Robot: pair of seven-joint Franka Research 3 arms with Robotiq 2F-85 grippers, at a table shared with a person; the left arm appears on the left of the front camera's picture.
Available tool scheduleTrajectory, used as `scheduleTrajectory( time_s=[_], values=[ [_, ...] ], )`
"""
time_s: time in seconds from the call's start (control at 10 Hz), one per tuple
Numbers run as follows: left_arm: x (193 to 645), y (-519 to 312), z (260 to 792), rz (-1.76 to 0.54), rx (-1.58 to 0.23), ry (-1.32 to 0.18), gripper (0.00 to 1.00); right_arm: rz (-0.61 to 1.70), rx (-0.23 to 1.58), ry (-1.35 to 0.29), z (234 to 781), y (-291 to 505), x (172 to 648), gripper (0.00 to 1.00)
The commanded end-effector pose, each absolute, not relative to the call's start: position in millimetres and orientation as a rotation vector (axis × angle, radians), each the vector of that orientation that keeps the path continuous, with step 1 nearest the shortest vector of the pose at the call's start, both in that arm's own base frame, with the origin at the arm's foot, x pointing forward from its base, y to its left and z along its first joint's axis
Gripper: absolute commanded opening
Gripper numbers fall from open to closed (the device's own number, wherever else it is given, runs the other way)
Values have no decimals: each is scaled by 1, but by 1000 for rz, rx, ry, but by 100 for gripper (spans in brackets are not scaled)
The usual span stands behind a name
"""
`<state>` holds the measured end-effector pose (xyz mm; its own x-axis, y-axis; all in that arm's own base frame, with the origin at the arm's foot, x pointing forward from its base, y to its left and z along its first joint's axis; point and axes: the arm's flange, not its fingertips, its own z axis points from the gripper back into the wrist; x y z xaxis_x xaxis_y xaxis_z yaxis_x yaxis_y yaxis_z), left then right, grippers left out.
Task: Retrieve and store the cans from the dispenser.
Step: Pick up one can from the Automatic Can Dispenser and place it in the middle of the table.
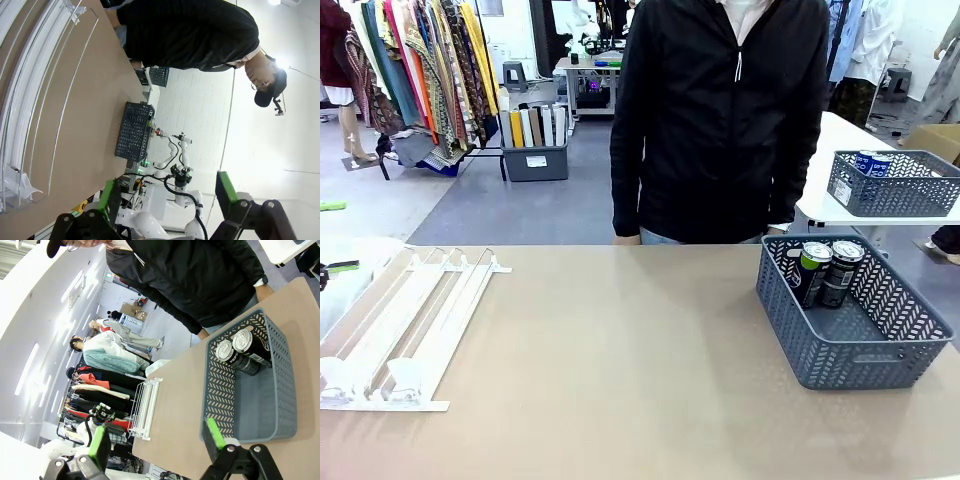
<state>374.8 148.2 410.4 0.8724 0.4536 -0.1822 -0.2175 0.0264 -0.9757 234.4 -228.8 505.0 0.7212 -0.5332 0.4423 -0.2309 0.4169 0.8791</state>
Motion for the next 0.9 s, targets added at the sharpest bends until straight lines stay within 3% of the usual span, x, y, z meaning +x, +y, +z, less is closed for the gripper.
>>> scheduleTrajectory(
  time_s=[0.0,0.8],
  values=[
    [372,150,414,527,-1442,-191,100,-202,1164,-818,507,-229,238,100],
    [372,150,414,527,-1442,-191,100,-202,1164,-818,507,-229,238,100]
  ],
)
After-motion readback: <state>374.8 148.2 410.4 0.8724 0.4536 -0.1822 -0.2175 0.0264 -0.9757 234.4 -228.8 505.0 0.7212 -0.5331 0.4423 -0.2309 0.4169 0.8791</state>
